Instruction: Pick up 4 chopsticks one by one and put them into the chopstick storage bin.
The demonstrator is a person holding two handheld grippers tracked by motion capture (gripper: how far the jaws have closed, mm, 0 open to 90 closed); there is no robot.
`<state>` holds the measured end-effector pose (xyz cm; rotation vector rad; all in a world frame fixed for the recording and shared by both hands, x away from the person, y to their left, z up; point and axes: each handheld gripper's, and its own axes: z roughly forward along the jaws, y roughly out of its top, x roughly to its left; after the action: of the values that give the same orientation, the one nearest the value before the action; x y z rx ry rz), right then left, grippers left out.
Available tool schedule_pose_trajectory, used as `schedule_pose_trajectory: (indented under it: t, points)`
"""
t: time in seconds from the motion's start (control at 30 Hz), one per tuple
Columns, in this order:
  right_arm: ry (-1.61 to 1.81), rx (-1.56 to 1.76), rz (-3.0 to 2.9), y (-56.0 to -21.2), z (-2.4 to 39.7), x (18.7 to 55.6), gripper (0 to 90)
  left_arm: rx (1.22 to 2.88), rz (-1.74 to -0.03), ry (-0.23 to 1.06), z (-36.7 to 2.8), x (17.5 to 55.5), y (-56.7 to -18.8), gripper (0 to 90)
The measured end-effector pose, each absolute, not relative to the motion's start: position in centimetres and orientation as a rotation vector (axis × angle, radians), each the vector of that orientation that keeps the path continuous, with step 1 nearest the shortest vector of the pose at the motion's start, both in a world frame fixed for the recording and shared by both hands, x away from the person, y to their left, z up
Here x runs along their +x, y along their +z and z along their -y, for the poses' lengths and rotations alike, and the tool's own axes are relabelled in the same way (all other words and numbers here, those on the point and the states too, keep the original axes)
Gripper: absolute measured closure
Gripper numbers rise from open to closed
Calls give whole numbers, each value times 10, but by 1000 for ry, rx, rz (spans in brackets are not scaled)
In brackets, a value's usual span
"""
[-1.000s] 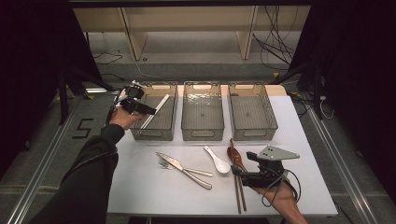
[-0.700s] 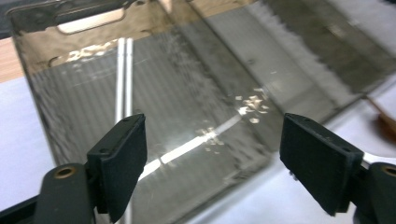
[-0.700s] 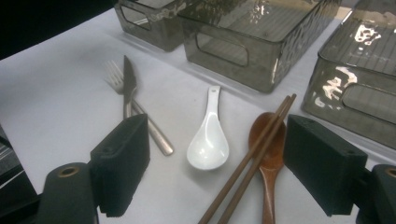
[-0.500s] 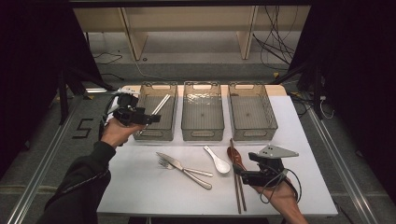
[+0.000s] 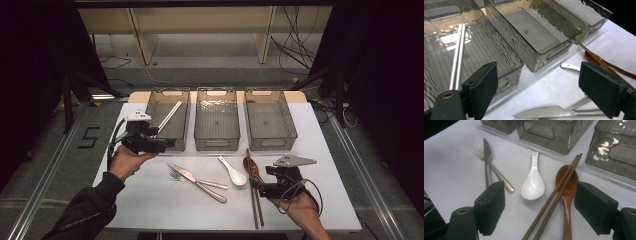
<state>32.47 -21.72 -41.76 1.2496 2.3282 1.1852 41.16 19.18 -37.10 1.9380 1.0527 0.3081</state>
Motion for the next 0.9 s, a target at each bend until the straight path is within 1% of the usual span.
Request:
schedule_pose_trajectory:
  t: [0.23,0.4,0.53,0.6,0.67,0.77,0.9]
  points:
    - [1099,1283,-2375,-422,215,329,280,1913,-1028,309,-186,390,-380,155]
    - [1046,1328,-2388,-422,216,334,303,1943,-1008,281,-178,377,-389,155]
    - [986,1339,-2431,-421,216,340,313,1938,-998,287,-176,370,-390,156]
    - [932,1325,-2472,-421,214,343,340,1935,-1000,284,-176,366,-392,156]
    - [899,1323,-2508,-423,212,346,387,1954,-994,285,-175,363,-394,156]
    - [819,1311,-2548,-426,208,349,444,1939,-1005,279,-177,359,-394,155]
    - [732,1306,-2605,-431,205,353,484,1925,-999,282,-180,352,-394,155]
